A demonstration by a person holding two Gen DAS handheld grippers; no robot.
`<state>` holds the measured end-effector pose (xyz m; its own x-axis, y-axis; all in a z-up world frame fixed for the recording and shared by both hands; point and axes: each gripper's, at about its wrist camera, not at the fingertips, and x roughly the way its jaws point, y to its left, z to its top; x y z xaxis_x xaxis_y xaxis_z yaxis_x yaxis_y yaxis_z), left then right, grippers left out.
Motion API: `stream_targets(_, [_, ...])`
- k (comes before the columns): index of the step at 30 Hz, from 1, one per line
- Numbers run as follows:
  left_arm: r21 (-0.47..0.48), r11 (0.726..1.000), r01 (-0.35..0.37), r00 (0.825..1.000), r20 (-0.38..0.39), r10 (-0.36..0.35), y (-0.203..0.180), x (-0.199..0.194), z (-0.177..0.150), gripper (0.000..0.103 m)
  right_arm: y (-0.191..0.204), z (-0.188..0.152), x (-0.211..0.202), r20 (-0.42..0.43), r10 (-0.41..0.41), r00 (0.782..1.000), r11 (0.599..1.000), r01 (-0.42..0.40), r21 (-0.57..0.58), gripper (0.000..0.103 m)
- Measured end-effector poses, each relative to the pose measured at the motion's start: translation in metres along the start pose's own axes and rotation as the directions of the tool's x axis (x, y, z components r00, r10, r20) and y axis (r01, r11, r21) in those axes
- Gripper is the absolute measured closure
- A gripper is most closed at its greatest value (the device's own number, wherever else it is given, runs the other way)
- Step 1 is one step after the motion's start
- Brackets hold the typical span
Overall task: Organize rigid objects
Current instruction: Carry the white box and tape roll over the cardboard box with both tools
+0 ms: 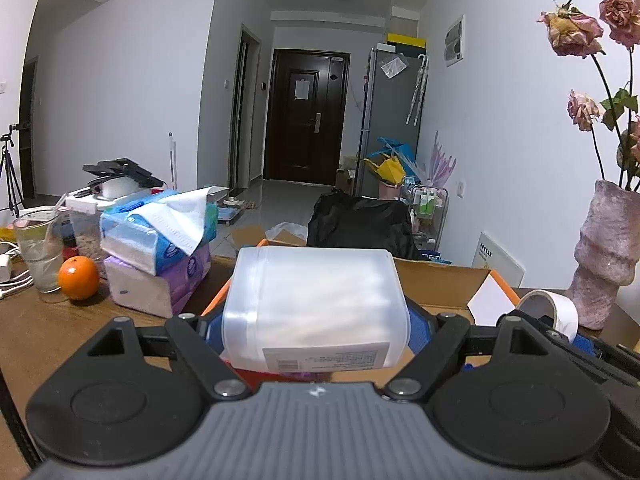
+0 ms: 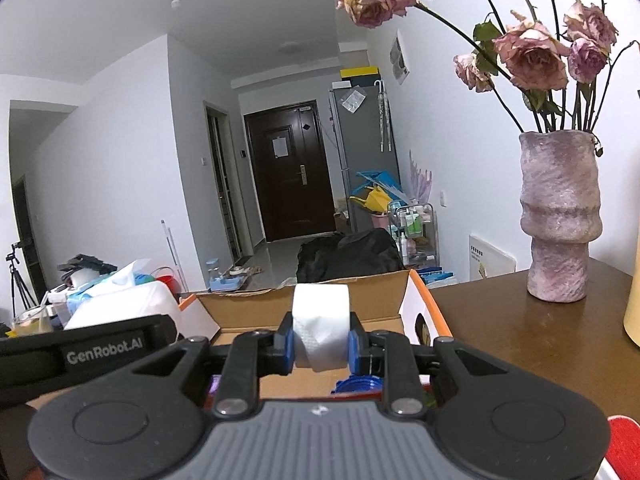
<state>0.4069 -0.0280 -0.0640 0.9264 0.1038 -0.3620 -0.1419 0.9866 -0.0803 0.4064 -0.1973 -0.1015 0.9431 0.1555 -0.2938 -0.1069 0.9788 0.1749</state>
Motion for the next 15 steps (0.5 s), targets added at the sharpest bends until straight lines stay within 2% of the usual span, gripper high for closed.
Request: stream_targets(15, [0.020, 1.000, -0.011, 1.000, -0.009, 0.012, -0.009, 0.046, 0.011, 0.020, -0.001, 0.006, 0.044, -0.024, -0.040, 0.999, 0.999, 0.040, -0.013, 0.079])
